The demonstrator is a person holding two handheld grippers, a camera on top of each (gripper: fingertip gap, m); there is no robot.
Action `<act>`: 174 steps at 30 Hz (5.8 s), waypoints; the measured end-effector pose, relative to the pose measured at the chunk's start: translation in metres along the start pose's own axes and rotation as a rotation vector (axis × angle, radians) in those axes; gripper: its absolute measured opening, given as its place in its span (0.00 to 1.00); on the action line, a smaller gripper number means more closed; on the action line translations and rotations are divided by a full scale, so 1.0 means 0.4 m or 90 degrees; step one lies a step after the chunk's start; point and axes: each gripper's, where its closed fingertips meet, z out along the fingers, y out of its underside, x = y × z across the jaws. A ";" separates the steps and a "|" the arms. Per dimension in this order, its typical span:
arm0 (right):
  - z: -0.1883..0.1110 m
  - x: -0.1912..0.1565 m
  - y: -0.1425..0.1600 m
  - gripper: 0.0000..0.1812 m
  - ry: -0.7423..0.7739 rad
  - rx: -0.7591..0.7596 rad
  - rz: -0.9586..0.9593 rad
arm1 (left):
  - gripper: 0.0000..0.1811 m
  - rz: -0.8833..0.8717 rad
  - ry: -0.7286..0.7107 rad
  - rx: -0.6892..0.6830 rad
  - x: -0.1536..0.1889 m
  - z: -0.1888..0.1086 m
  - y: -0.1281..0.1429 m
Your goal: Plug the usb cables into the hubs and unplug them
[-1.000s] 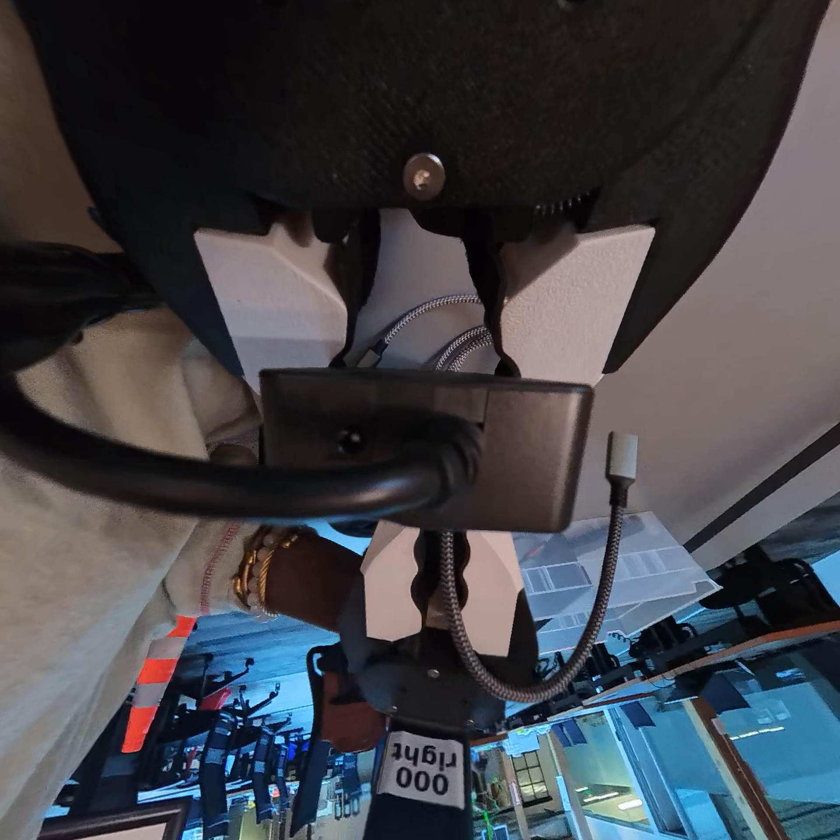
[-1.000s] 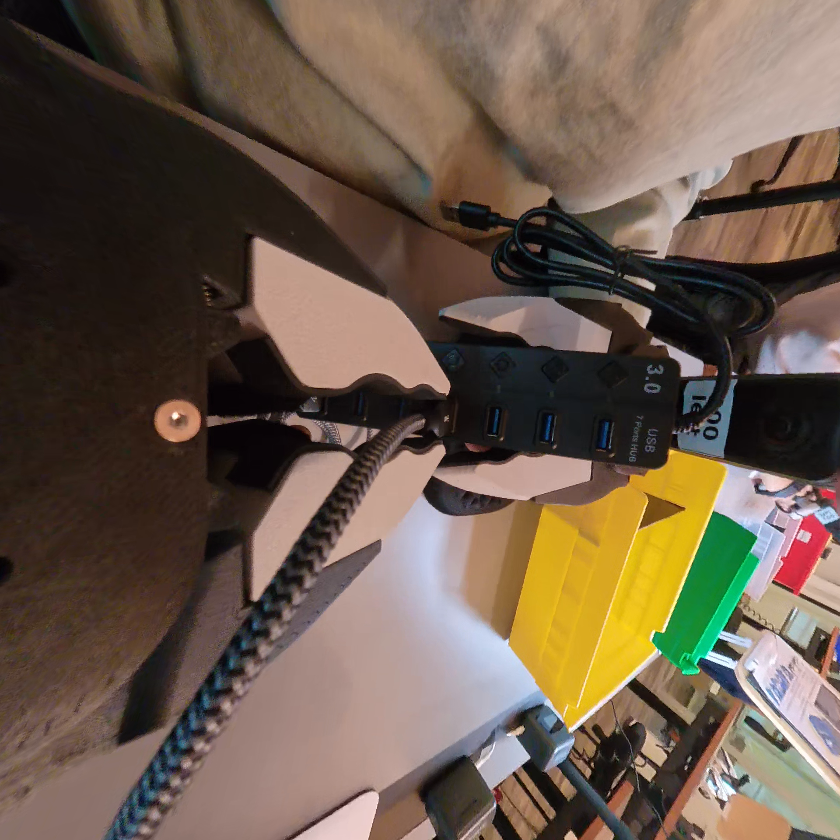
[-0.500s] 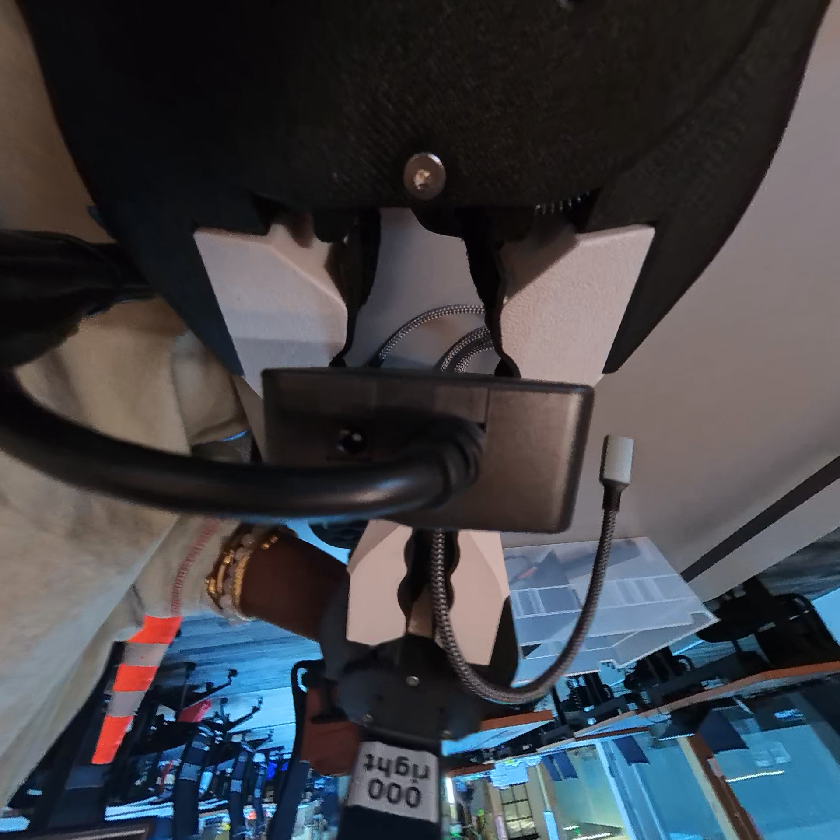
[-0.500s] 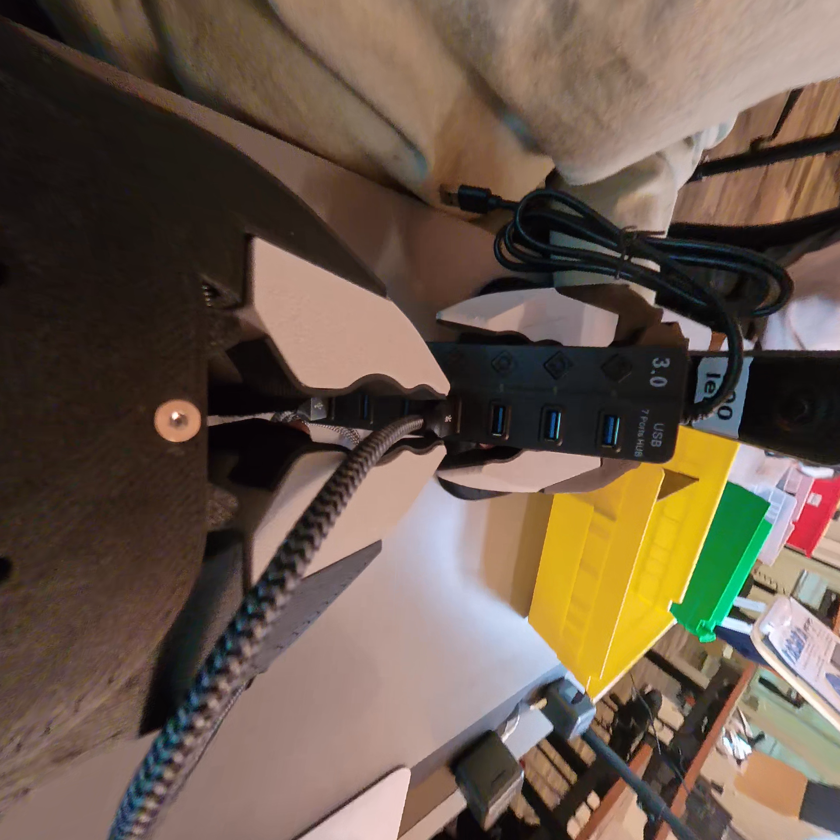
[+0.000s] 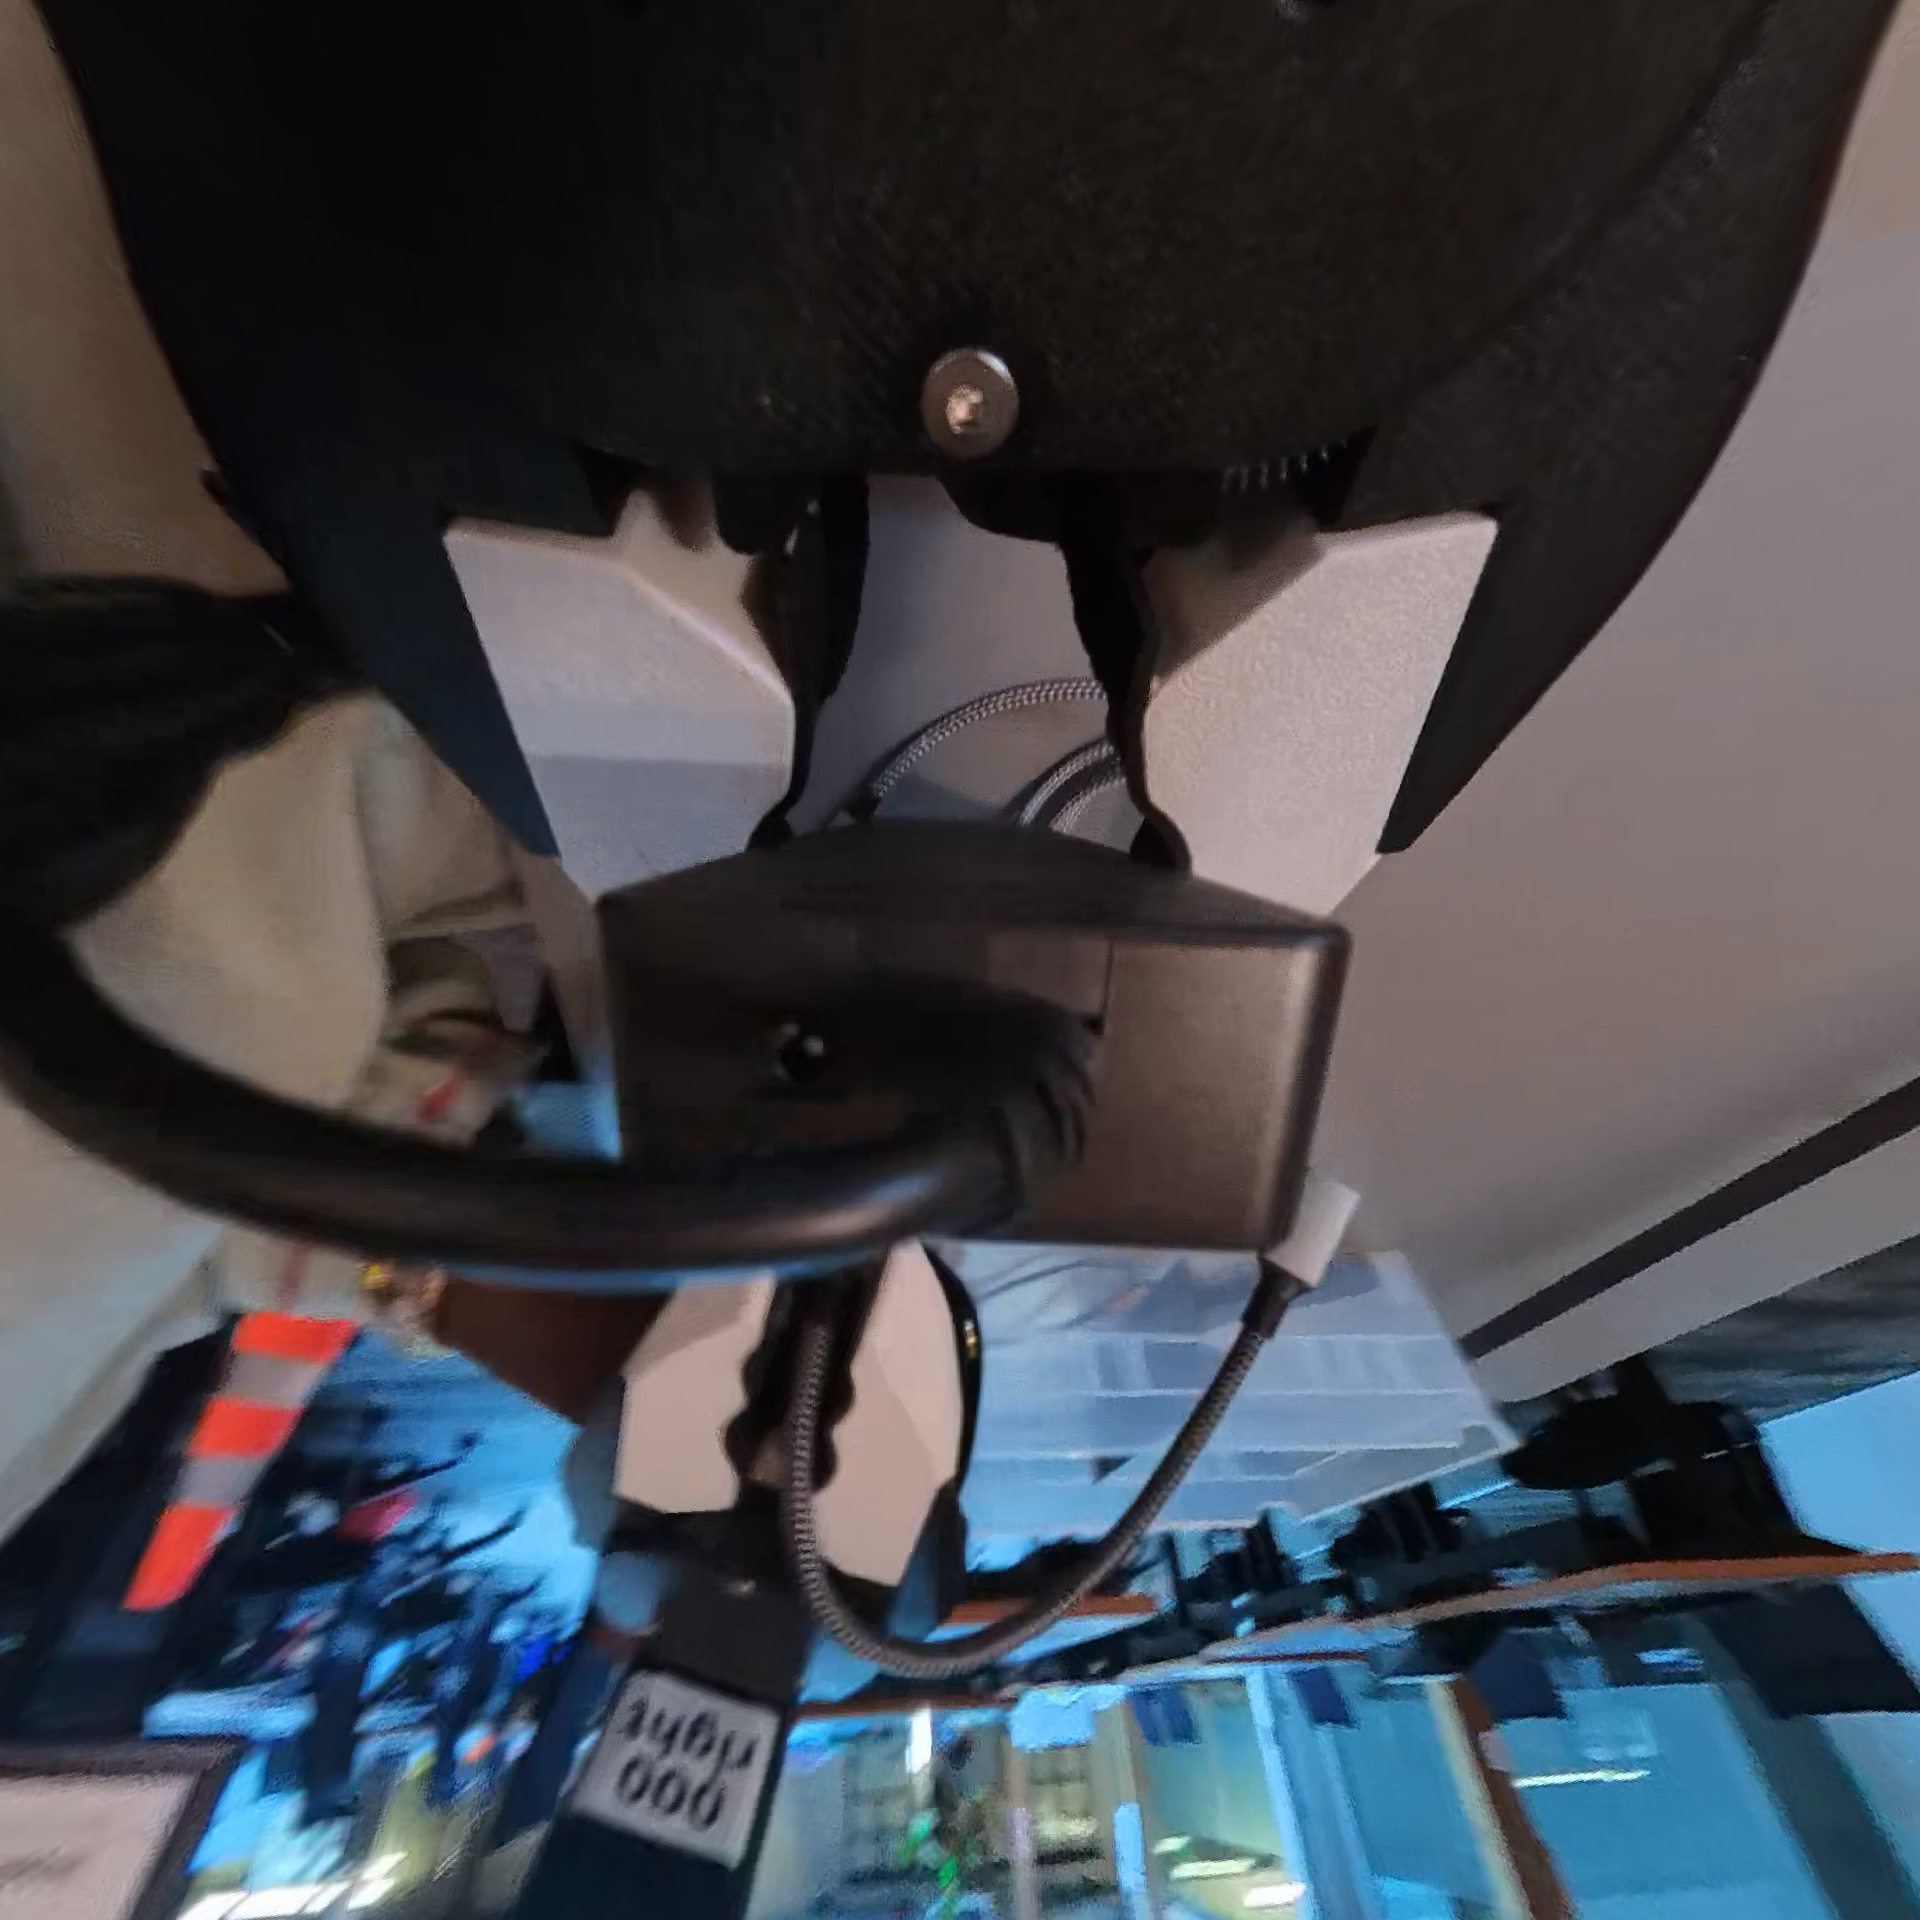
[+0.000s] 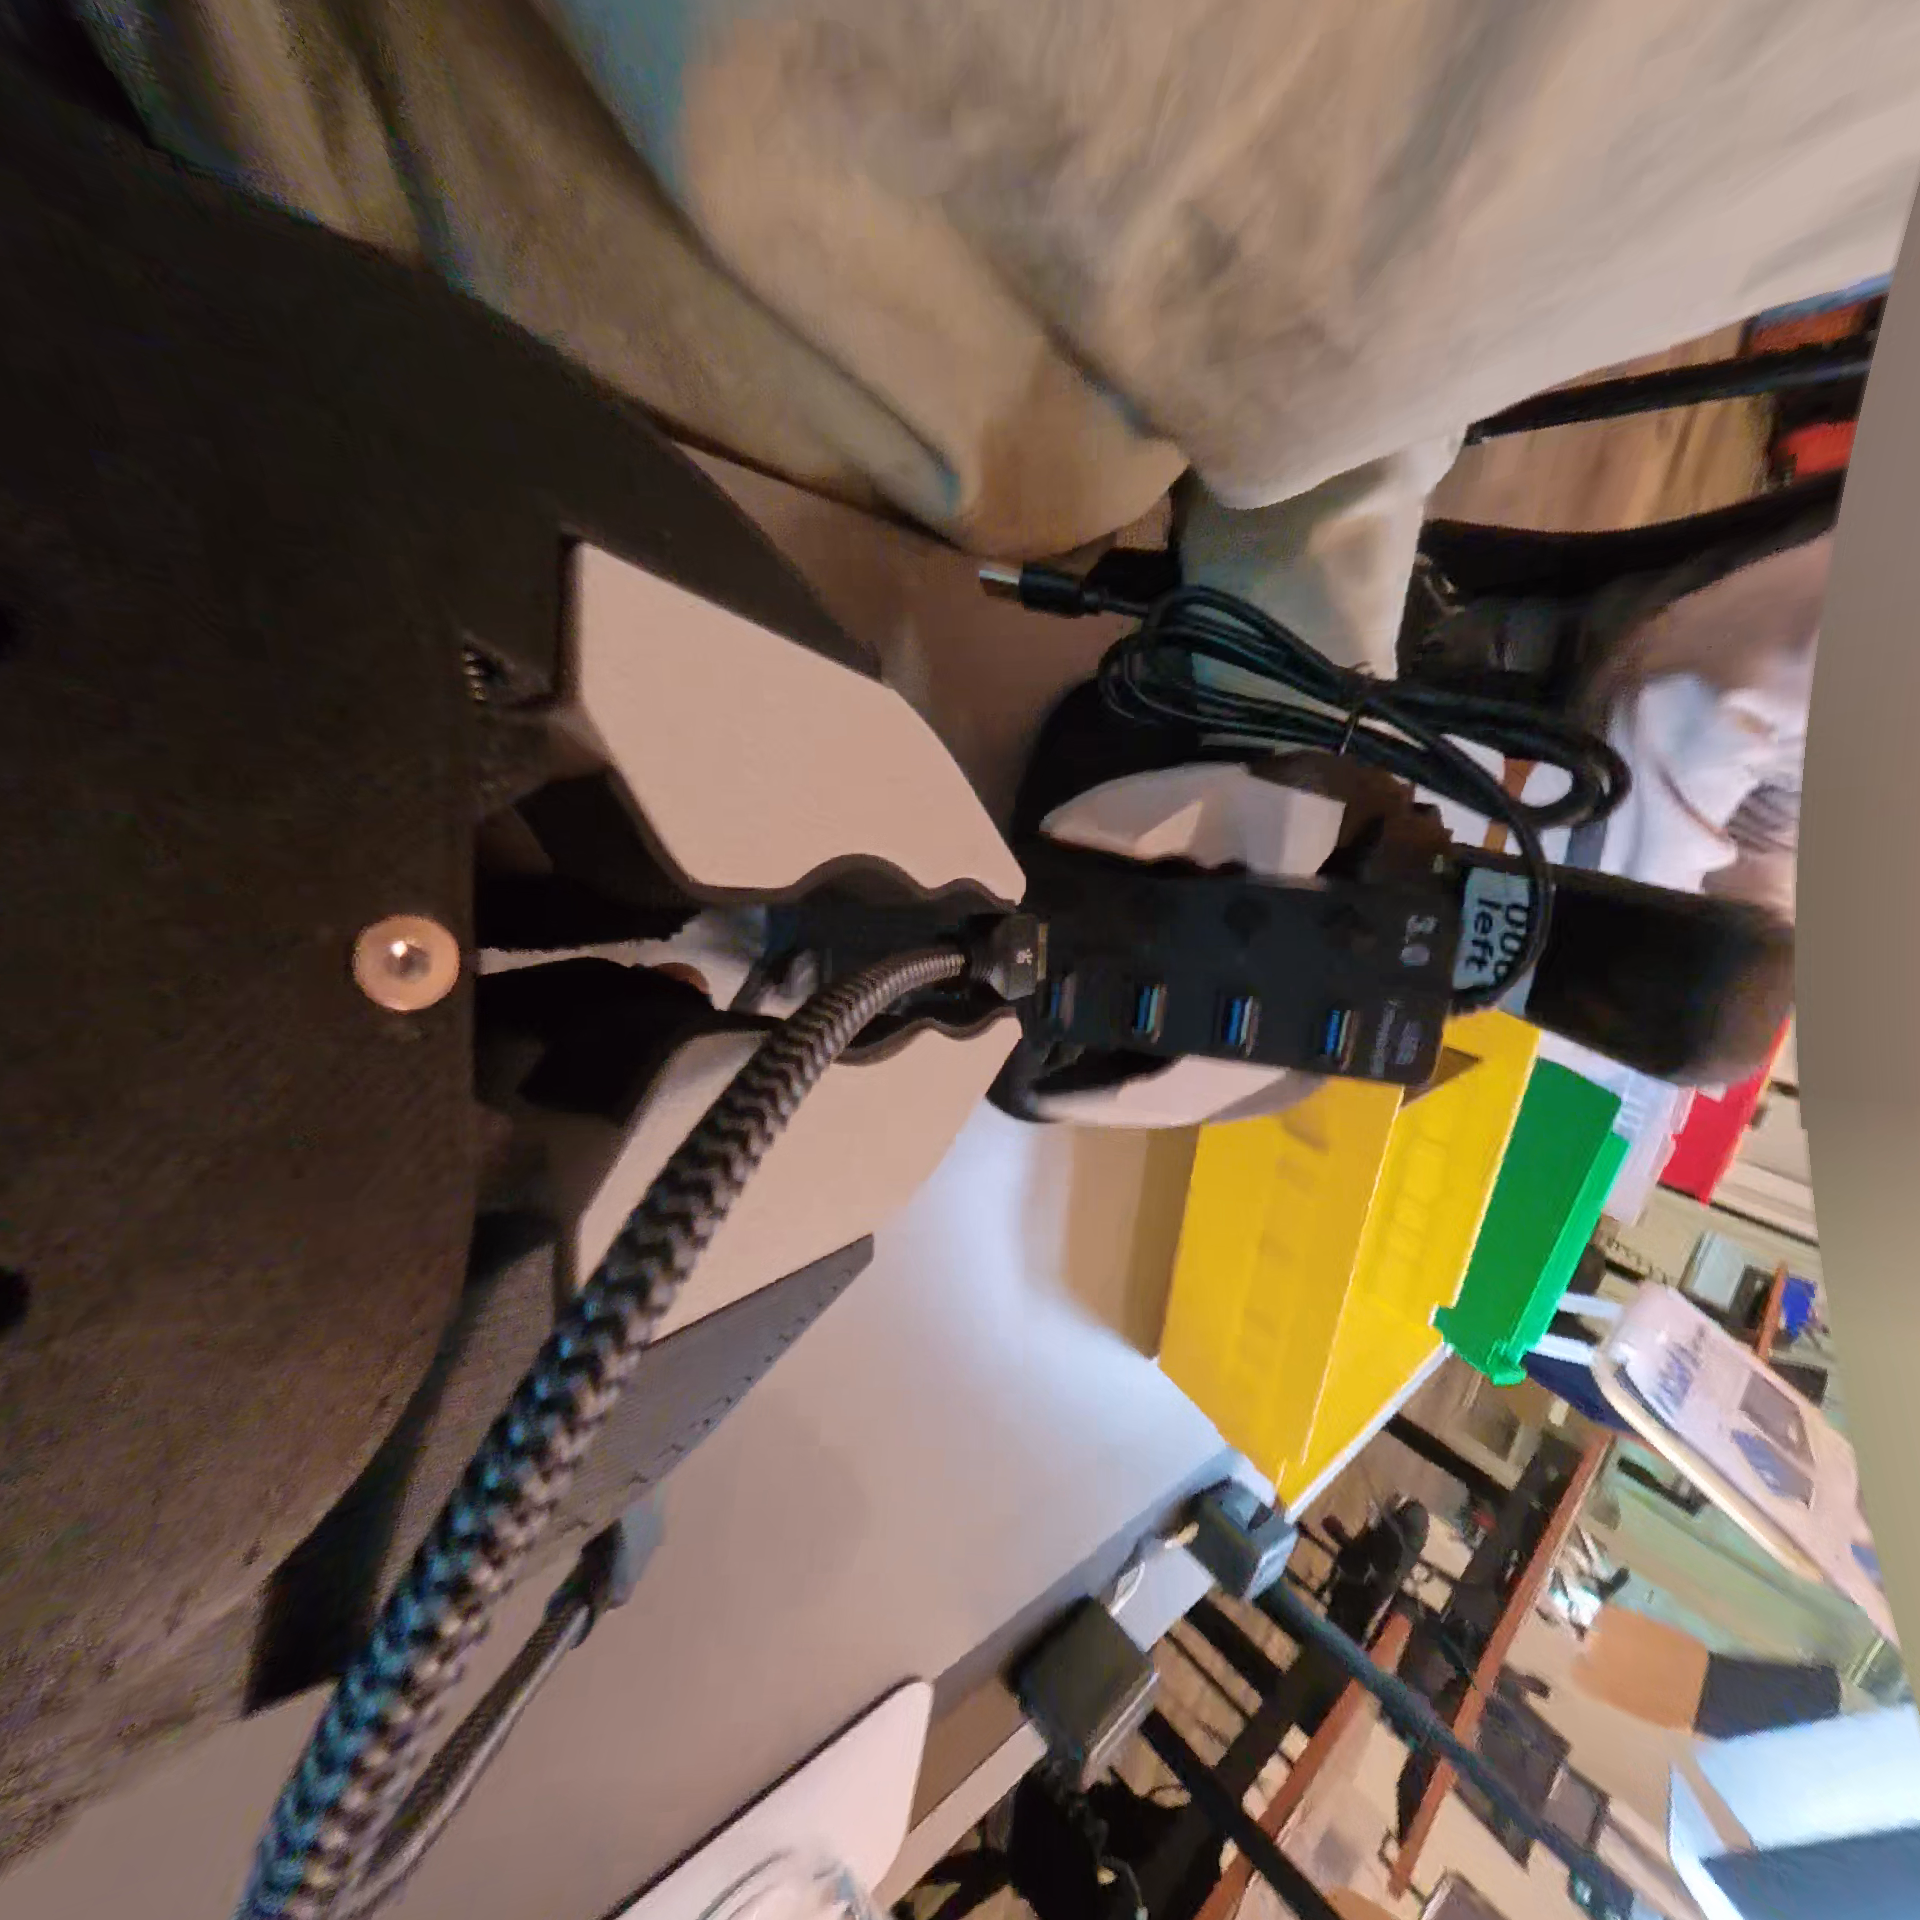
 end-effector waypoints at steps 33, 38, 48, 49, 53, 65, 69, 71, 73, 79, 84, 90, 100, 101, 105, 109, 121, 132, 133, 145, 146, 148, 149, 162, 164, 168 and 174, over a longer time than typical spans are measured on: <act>-0.637 0.170 0.388 0.22 0.391 -0.690 0.340 | 0.35 0.057 0.044 -0.025 0.040 0.009 0.013; -0.671 0.153 0.395 0.23 0.373 -0.755 0.378 | 0.35 0.058 0.045 -0.026 0.040 0.009 0.013; -0.703 0.221 0.346 0.22 0.459 -0.766 0.337 | 0.35 0.059 0.045 -0.026 0.041 0.009 0.013; -0.705 0.237 0.339 0.22 0.489 -0.745 0.322 | 0.35 0.059 0.045 -0.026 0.041 0.009 0.013; -0.710 0.307 0.298 0.21 0.612 -0.646 0.238 | 0.35 0.060 0.045 -0.026 0.041 0.009 0.013; -0.637 0.432 0.422 0.00 0.612 -0.476 0.311 | 0.35 0.057 0.046 -0.027 0.041 0.010 0.014; -0.660 0.389 0.501 0.01 0.594 -0.571 0.350 | 0.35 0.056 0.046 -0.027 0.041 0.010 0.013; -0.683 0.386 0.488 0.01 0.632 -0.569 0.336 | 0.35 0.055 0.046 -0.027 0.041 0.010 0.014; -0.691 0.395 0.416 0.03 0.685 -0.503 0.299 | 0.35 0.055 0.046 -0.027 0.041 0.010 0.014; -0.332 0.232 0.038 0.09 0.348 -0.125 0.056 | 0.35 0.056 0.044 -0.030 0.040 0.012 0.015; -0.049 -0.027 0.101 0.17 -0.031 -0.254 -0.080 | 0.35 0.066 0.042 -0.029 0.043 0.012 0.015; 0.025 -0.004 0.230 0.16 -0.033 -0.415 -0.132 | 0.35 0.067 0.043 -0.029 0.044 0.012 0.015; 0.083 -0.037 0.233 0.08 -0.067 -0.290 -0.026 | 0.40 0.096 0.050 -0.121 0.055 0.041 0.062; 0.086 -0.036 0.233 0.08 -0.065 -0.293 -0.029 | 0.40 0.109 0.047 -0.141 0.056 0.047 0.072; 0.088 -0.030 0.223 0.08 -0.050 -0.278 -0.031 | 0.36 0.138 0.052 -0.141 0.067 0.044 0.075; 0.075 -0.031 0.189 0.08 -0.062 -0.217 -0.011 | 0.35 0.144 0.058 -0.113 0.073 0.036 0.061; 0.078 -0.019 0.204 0.08 -0.025 -0.239 -0.064 | 0.35 0.132 0.034 -0.147 0.057 0.043 0.076; 0.074 -0.019 0.198 0.08 -0.074 -0.213 -0.054 | 0.35 0.139 0.045 -0.136 0.064 0.039 0.072; 0.075 -0.011 0.199 0.08 -0.050 -0.224 -0.064 | 0.35 0.130 0.021 -0.136 0.050 0.040 0.071; -0.059 0.046 0.159 0.08 0.006 -0.234 -0.089 | 0.35 0.113 0.056 -0.156 0.061 0.033 0.082; -0.076 0.053 0.143 0.08 0.027 -0.230 -0.095 | 0.35 0.107 0.051 -0.157 0.057 0.034 0.083; -0.123 0.078 0.092 0.08 0.090 -0.203 -0.117 | 0.35 0.110 0.048 -0.157 0.056 0.035 0.082; -0.155 0.098 0.056 0.08 0.135 -0.183 -0.134 | 0.35 0.115 0.043 -0.157 0.056 0.035 0.083; -0.638 0.288 -0.212 0.07 0.678 -0.166 -0.287 | 0.36 0.136 0.037 -0.153 0.059 0.035 0.081; -0.669 0.311 -0.157 0.07 0.699 -0.182 -0.244 | 0.36 0.137 0.037 -0.153 0.059 0.035 0.081; -0.698 0.333 0.000 0.08 0.711 -0.195 -0.121 | 0.36 0.136 0.037 -0.153 0.059 0.035 0.081; -0.725 0.311 0.278 0.11 0.702 -0.305 0.210 | 0.36 0.132 0.038 -0.153 0.059 0.035 0.081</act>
